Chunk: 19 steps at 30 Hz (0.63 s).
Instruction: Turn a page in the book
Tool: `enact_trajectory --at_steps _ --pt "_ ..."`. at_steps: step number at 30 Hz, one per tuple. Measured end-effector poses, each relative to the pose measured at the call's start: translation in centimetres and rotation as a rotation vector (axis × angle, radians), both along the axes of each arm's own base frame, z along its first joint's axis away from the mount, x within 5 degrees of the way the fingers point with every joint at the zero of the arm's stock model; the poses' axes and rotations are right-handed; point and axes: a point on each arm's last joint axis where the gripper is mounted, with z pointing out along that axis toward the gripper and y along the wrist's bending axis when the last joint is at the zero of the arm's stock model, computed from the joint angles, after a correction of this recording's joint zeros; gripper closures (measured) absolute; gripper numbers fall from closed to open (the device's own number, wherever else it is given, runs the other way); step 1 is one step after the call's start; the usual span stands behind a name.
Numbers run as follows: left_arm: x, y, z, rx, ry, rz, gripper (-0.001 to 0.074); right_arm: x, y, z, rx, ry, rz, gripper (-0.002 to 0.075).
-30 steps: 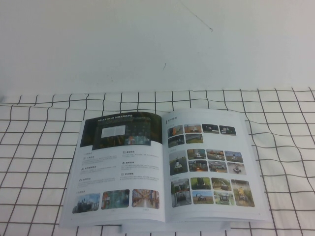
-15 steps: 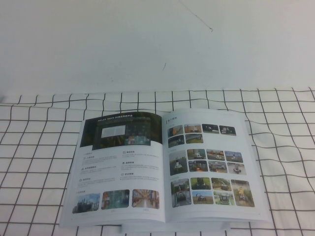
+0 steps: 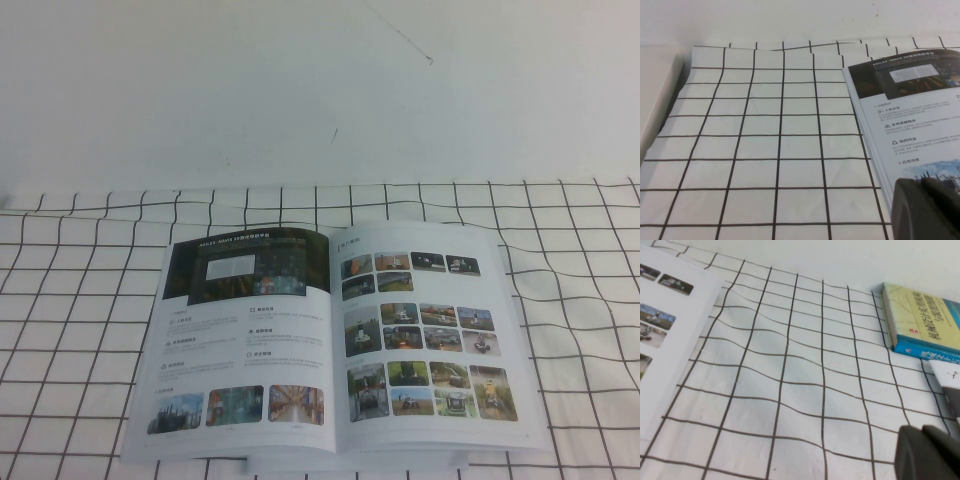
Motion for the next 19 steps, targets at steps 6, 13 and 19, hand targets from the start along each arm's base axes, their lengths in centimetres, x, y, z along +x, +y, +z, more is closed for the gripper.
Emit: enact_trajectory --at_steps 6,13,19 --pt "0.00 0.00 0.00 0.000 0.000 0.000 0.0738 0.00 -0.04 0.00 -0.010 0.001 -0.001 0.0726" --pt "0.00 0.00 0.00 0.000 0.000 0.000 0.0738 -0.01 -0.07 0.00 -0.012 0.001 -0.005 0.0726" --pt "0.00 0.00 0.00 0.000 0.000 0.000 0.0738 -0.01 -0.07 -0.02 -0.012 0.003 -0.005 0.0726"
